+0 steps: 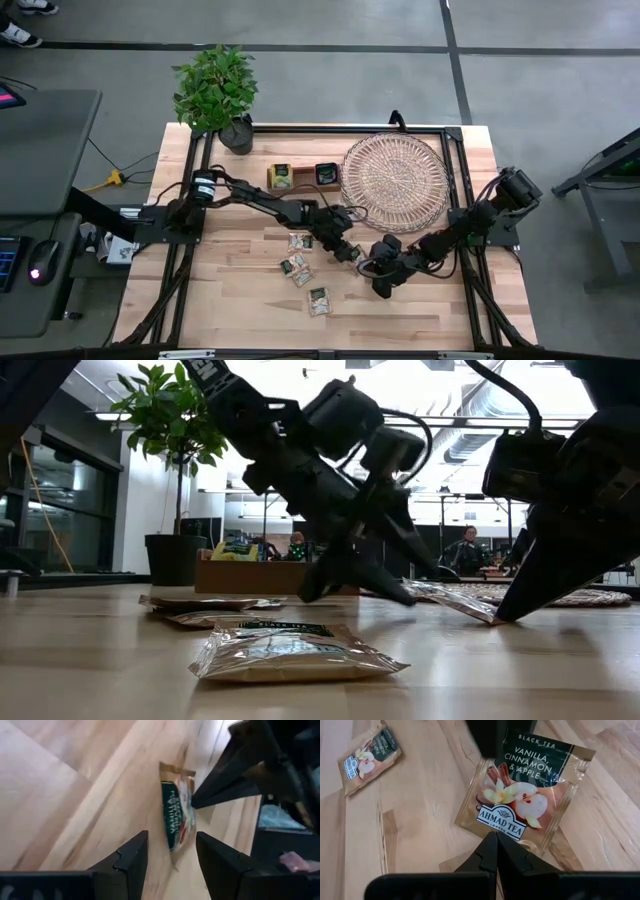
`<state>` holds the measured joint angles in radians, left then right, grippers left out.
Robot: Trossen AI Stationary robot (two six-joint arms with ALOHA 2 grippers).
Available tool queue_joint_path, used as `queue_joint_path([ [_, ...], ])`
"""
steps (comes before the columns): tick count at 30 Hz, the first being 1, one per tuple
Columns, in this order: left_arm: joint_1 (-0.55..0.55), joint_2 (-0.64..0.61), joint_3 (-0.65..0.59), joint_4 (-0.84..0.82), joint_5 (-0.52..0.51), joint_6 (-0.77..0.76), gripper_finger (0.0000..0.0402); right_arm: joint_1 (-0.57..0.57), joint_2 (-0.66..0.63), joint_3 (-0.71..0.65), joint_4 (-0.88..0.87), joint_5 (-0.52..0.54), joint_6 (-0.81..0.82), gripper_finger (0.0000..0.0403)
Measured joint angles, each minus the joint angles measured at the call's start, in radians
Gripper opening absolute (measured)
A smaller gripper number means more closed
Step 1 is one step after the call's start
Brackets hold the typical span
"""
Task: Pick & Place Tea
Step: Put the brown tea bag into the middle section of the wooden organizer
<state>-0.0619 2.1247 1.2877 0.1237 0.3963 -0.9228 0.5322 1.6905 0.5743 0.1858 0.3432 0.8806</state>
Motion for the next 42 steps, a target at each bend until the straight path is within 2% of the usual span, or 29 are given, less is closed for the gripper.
queue_joint_path([
  [4,-0.007,0.047,0.037,0.012,-0.033,-0.003,0.0163,-0.012,0.000,0.000,0.014,-0.012,-0.011,0.0000],
  [8,-0.003,0.056,0.078,-0.012,0.018,0.000,0.0163,-0.015,0.000,0.000,0.017,-0.014,-0.011,0.0000],
  [12,-0.004,0.059,0.100,-0.034,0.008,0.001,0.0151,-0.015,0.000,0.000,0.016,-0.014,-0.010,0.0000],
  [15,0.003,0.059,0.100,-0.038,0.010,0.001,0.0116,-0.015,0.000,0.000,0.015,-0.018,-0.007,0.0000],
  [21,0.003,0.059,0.102,-0.072,0.051,0.000,0.0011,-0.015,0.000,0.000,0.015,-0.018,-0.010,0.0000],
  [32,0.003,0.058,0.102,-0.072,0.057,0.004,0.0002,-0.015,-0.043,-0.004,0.029,-0.035,-0.055,0.0003],
  [42,0.006,0.057,0.102,-0.075,0.068,0.043,0.0001,-0.043,-0.240,-0.001,-0.067,-0.054,-0.104,0.0050],
])
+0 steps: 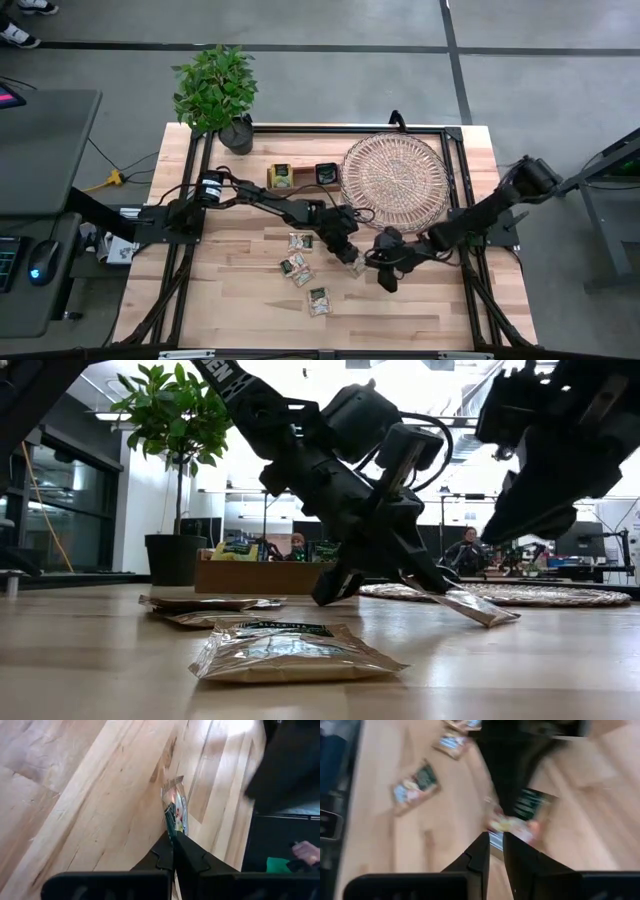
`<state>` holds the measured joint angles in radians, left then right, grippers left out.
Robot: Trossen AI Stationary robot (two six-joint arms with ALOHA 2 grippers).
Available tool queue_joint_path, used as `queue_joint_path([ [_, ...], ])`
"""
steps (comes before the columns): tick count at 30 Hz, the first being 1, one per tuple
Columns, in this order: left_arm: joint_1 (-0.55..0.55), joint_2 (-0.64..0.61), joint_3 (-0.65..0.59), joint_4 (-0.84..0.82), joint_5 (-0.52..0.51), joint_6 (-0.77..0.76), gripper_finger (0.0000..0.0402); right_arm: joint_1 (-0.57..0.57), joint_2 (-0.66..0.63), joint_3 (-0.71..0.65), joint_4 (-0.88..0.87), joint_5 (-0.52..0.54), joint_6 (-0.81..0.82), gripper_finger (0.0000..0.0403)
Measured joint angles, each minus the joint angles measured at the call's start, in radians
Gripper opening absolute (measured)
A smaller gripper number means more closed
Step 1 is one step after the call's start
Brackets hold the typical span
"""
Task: Pick & Place Tea
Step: Put the brown tea bag into the middle section of the wooden organizer
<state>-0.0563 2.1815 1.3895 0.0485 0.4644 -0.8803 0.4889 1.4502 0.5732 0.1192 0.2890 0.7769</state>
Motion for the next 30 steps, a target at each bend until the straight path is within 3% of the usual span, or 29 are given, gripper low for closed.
queue_joint_path([
  [6,0.004,-0.047,0.000,-0.020,0.032,0.031,0.0000,0.000,-0.117,0.000,-0.187,0.052,0.005,0.0056],
  [12,0.010,-0.140,-0.002,-0.182,0.016,0.133,0.0000,0.000,-0.195,0.000,-0.276,0.092,0.009,0.0045],
  [24,0.064,-0.348,0.001,-0.658,-0.252,0.443,0.0000,0.000,-0.202,0.000,-0.302,0.129,0.028,0.0030],
  [30,0.143,-0.418,-0.002,-0.825,-0.323,0.592,0.0000,0.000,-0.202,0.000,-0.305,0.133,0.037,0.0031],
])
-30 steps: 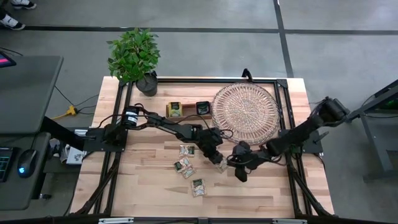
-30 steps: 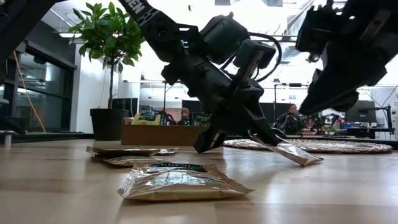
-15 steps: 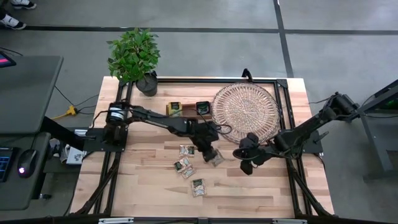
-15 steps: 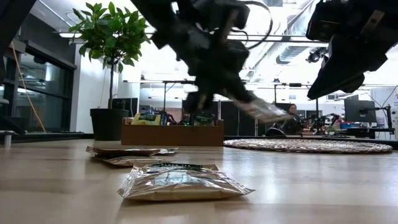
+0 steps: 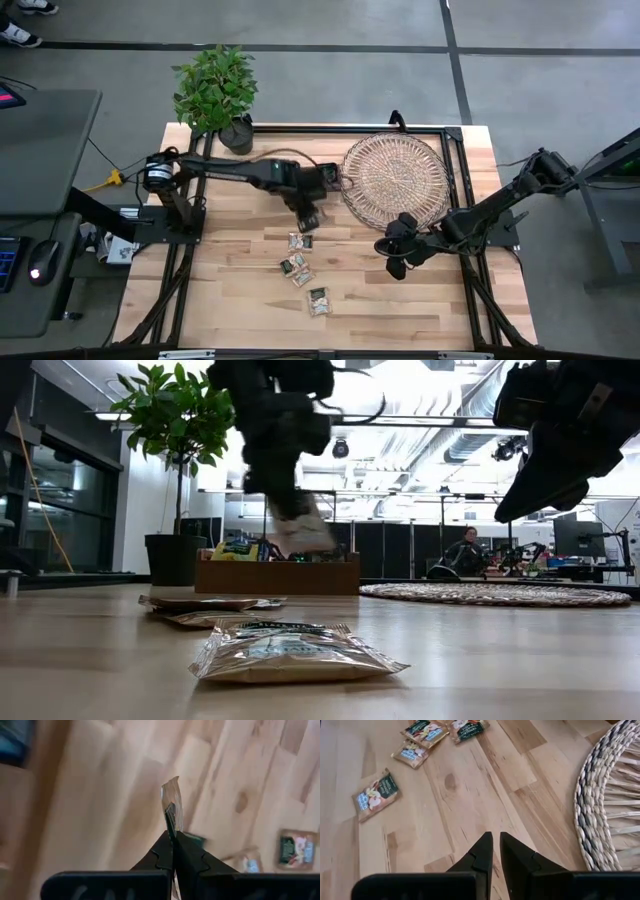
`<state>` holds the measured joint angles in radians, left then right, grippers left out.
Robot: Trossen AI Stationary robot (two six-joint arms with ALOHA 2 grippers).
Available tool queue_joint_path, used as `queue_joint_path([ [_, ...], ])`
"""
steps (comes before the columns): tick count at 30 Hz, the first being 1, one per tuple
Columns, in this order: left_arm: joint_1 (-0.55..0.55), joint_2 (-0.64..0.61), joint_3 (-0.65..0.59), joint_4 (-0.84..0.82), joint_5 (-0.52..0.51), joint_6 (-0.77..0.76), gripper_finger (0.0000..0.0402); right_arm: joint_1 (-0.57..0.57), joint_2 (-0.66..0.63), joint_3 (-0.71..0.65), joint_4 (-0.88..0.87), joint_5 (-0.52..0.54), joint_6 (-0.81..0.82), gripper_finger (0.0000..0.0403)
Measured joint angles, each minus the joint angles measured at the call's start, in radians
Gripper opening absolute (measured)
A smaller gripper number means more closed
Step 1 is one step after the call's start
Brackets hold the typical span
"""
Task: Pick & Place Tea
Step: Put the brown tea bag into the middle section of the wooden organizer
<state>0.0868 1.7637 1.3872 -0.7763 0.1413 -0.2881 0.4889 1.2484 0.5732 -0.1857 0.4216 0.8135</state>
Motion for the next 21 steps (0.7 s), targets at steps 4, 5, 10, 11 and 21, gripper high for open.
queue_joint_path([
  [4,0.058,-0.001,0.040,-0.097,-0.056,0.127,0.0000,0.000,0.000,0.000,0.001,0.003,0.007,0.0028],
  [5,0.072,0.000,0.059,-0.134,-0.069,0.160,0.0000,0.000,0.000,0.001,-0.001,0.005,0.014,0.0028],
  [10,0.143,0.000,0.143,-0.200,-0.136,0.318,0.0000,0.000,0.000,0.001,-0.002,0.017,0.020,0.0032],
  [11,0.155,0.001,0.155,-0.202,-0.157,0.341,0.0000,0.000,0.000,0.001,-0.002,0.018,0.020,0.0031],
  [21,0.260,0.002,0.204,-0.258,-0.238,0.554,0.0000,0.000,0.000,0.001,-0.002,0.026,0.020,0.0026],
])
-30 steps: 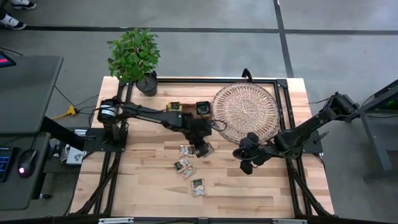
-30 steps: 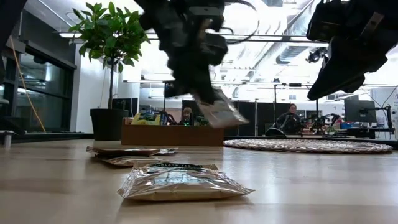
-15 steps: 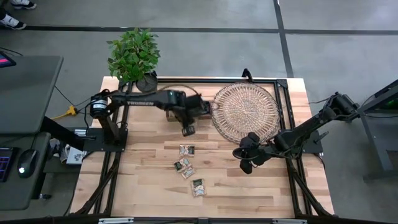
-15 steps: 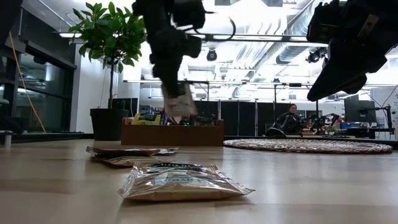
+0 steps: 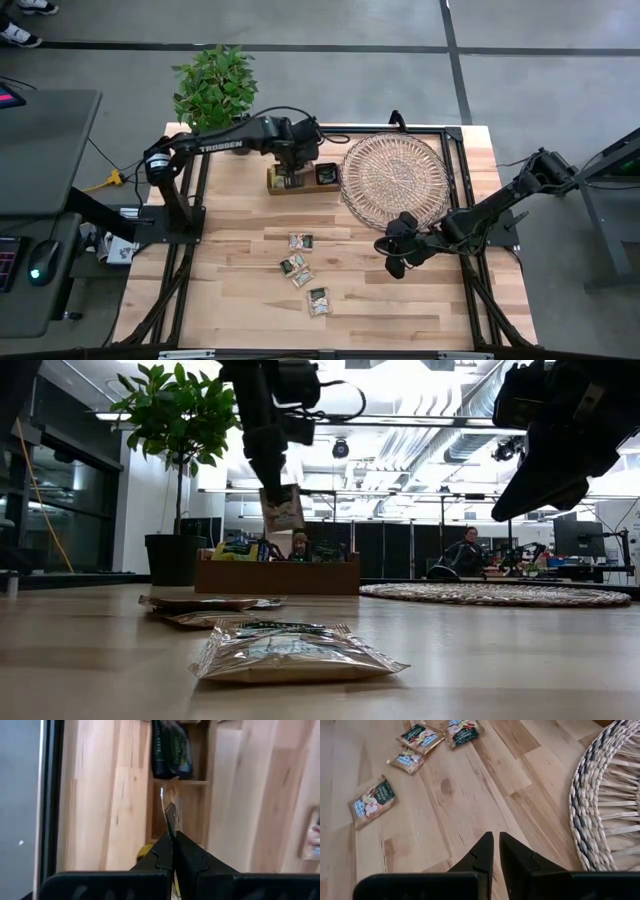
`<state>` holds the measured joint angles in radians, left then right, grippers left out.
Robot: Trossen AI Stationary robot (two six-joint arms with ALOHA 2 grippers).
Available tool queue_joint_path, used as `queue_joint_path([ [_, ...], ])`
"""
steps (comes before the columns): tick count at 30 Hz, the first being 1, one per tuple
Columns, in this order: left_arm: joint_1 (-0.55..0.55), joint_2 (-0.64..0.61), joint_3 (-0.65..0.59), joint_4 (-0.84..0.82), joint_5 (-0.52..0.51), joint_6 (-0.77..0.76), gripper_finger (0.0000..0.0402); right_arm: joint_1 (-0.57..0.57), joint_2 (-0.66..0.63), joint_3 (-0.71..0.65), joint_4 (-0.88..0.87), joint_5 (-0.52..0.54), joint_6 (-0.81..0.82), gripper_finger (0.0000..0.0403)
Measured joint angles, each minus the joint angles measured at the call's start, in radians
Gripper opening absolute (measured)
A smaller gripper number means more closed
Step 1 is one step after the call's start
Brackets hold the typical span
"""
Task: Pick & Place Tea
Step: Put the brown tea bag into the middle section of the wooden organizer
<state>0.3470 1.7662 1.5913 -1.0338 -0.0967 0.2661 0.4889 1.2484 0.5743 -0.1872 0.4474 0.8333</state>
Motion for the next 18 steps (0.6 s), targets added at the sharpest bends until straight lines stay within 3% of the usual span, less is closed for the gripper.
queue_joint_path([
  [18,0.041,0.120,0.002,0.028,-0.019,0.103,0.0000,0.000,0.000,0.000,0.000,0.014,0.021,0.0032],
])
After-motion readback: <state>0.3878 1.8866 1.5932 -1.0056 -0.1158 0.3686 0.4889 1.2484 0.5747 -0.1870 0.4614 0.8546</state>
